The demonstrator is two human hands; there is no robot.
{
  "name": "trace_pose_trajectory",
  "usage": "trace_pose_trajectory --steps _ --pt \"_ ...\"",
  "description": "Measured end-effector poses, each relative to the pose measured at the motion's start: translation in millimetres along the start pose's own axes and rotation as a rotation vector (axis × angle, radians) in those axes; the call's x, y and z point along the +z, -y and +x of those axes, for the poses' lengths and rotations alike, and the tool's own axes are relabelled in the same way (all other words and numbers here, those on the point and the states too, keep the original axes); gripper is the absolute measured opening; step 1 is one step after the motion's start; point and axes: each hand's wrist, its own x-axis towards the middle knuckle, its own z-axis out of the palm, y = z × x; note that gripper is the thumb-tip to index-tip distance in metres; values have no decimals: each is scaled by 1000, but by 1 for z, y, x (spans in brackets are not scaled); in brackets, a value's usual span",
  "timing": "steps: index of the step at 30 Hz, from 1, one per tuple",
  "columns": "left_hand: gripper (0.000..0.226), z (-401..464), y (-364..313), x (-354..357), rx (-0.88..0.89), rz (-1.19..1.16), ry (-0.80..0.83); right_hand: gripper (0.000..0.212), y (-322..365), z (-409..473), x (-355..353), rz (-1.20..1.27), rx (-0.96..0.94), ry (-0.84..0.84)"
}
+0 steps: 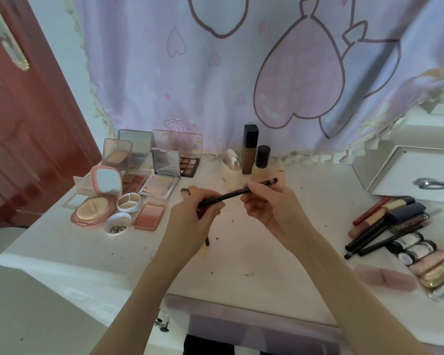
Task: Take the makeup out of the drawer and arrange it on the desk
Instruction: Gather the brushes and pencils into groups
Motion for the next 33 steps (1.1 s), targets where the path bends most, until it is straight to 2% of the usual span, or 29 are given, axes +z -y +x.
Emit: trace_pose_trajectory --steps 6,8,10,13,15,19,23,33 --pt "19 12 -26 21 77 -97 41 10 21 -25 -49 138 39 27" --pt "20 20 -34 28 97 -116 63 10 26 -32 -66 66 49 47" --pt "19 27 -42 35 116 -83 111 14 33 -38 -79 -231 -2 40" --pt "20 33 -55 51 158 -45 189 14 43 -45 -86 -919 -169 0" --pt "20 34 -65 65 171 -93 224 12 46 -48 -87 -1102 -264 -30" --pt "20 37 -80 86 176 -322 277 13 50 -55 -97 -1106 -389 -152" --pt "21 43 -86 105 201 -368 305 9 55 -60 -112 -1156 -434 -230" --pt "14 60 -85 166 -5 -570 254 25 56 -48 -144 -1193 -349 -360"
